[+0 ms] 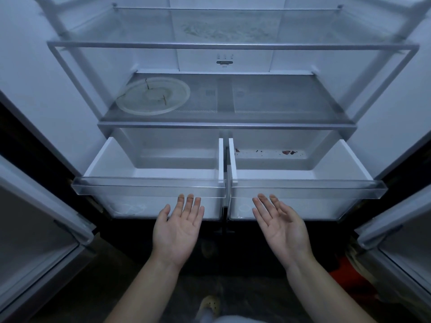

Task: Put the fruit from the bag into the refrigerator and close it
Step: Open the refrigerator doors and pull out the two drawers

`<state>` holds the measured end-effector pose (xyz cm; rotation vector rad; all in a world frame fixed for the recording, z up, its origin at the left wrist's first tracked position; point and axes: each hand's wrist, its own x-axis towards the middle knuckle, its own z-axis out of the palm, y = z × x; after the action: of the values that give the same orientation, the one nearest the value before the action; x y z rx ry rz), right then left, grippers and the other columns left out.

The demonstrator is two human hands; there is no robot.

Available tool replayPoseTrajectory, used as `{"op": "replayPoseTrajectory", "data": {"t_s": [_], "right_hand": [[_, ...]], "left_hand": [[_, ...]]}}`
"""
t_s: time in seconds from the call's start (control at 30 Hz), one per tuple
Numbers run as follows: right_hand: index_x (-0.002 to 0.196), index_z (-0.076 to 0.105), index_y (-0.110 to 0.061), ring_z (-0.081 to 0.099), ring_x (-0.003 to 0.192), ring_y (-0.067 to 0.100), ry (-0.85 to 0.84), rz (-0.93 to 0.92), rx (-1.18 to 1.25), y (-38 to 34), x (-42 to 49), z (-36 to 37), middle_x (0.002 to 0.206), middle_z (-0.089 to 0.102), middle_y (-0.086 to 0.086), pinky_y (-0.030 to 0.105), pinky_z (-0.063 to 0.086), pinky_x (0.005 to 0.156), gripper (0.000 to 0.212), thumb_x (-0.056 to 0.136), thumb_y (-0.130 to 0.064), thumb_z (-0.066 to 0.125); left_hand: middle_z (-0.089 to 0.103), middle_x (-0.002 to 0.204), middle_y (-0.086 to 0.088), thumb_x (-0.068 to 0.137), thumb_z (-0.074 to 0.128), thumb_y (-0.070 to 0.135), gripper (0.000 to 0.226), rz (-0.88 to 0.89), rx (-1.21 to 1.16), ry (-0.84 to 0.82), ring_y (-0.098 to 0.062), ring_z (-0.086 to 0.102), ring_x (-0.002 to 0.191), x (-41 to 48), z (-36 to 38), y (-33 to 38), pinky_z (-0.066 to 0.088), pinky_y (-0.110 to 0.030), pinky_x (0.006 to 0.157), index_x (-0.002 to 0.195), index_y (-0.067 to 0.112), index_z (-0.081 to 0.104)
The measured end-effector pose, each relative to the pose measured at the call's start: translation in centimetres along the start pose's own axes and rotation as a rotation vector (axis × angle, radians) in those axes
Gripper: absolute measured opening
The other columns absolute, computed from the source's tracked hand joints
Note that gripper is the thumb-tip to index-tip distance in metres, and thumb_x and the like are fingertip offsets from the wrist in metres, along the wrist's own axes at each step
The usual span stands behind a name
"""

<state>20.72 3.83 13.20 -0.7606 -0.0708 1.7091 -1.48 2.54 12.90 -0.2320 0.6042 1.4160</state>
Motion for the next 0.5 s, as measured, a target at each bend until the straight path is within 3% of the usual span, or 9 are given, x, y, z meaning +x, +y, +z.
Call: {"op": "replayPoseTrajectory", "data": {"t_s": [0.3,0.37,0.43,0.5], "right_hand": [[0.116,0.052,-0.006,0.061,0.111,0.032,0.045,-0.019,-0.035,0.0,0.1,0.0,0.121,0.062,0.018,0.042,0.049,0.094,0.025,0.094,-0.015,0.045],[0.116,0.054,-0.005,0.062,0.109,0.031,0.079,-0.002,-0.172,0.2,0.1,-0.1,0.120,0.063,0.018,0.043,0.047,0.097,0.027,0.095,-0.018,0.045],[0.114,0.057,-0.007,0.064,0.105,0.026,0.094,-0.002,-0.521,0.3,-0.3,0.2,0.116,0.065,0.014,0.040,0.046,0.097,0.026,0.097,-0.022,0.044],[0.108,0.060,-0.011,0.066,0.099,0.020,0.050,-0.134,-0.884,0.1,-1.1,1.0,0.108,0.069,0.009,0.035,0.049,0.092,0.022,0.099,-0.021,0.043]], "left_hand": [[0.052,0.135,-0.015,0.099,0.035,0.031,0.045,-0.006,0.145,0.027,-0.032,0.049,0.124,-0.5,0.7,0.0,0.037,-0.046,0.102,0.137,0.008,0.044],[0.051,0.136,-0.013,0.098,0.036,0.032,0.046,-0.065,0.360,0.031,-0.031,0.052,0.121,-0.9,1.2,0.1,0.038,-0.046,0.101,0.136,0.007,0.043],[0.058,0.131,-0.007,0.098,0.036,0.032,0.043,-0.086,0.754,-0.025,-0.025,0.057,0.116,-1.7,2.2,0.2,0.041,-0.044,0.101,0.131,0.009,0.050],[0.065,0.120,0.000,0.099,0.037,0.027,0.032,0.081,1.116,-0.114,-0.016,0.062,0.110,-2.4,3.3,0.3,0.044,-0.037,0.100,0.121,0.017,0.059]]}}
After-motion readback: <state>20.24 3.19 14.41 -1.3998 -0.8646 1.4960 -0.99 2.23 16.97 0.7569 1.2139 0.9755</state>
